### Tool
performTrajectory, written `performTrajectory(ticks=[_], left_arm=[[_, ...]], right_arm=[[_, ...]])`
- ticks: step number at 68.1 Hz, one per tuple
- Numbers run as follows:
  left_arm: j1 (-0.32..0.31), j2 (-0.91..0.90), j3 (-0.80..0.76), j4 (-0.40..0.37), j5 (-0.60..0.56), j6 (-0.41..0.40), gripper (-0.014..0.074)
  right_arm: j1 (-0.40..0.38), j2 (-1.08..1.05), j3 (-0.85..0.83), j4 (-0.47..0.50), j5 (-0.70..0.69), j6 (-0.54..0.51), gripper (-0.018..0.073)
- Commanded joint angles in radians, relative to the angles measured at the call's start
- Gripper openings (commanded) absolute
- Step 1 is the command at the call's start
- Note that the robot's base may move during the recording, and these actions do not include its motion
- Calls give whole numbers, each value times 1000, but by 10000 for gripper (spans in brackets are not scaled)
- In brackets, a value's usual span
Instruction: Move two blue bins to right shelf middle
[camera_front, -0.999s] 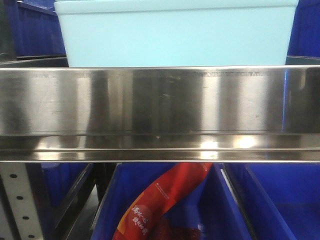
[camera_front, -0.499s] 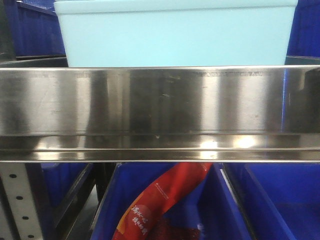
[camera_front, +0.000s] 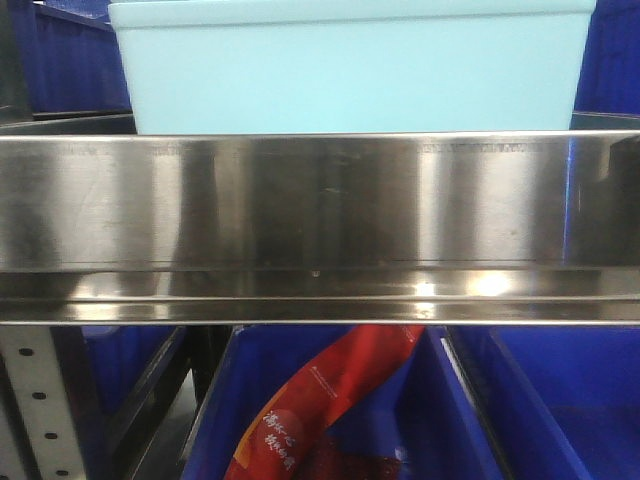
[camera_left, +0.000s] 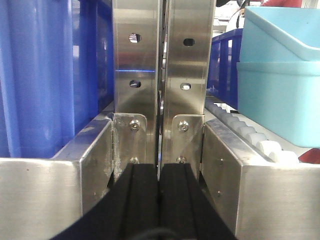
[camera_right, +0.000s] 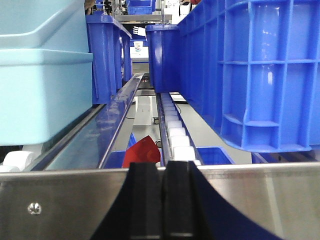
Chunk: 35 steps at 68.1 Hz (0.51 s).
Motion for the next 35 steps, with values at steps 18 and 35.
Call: performTrajectory(ticks=[18,35], left_arm=[[1,-5,-1,-6,-20,0,-111],[1,-5,-1,-6,-20,0,-111]], right_arm=[[0,-4,2,4,-14,-2,-162],[0,-4,2,4,-14,-2,-162]])
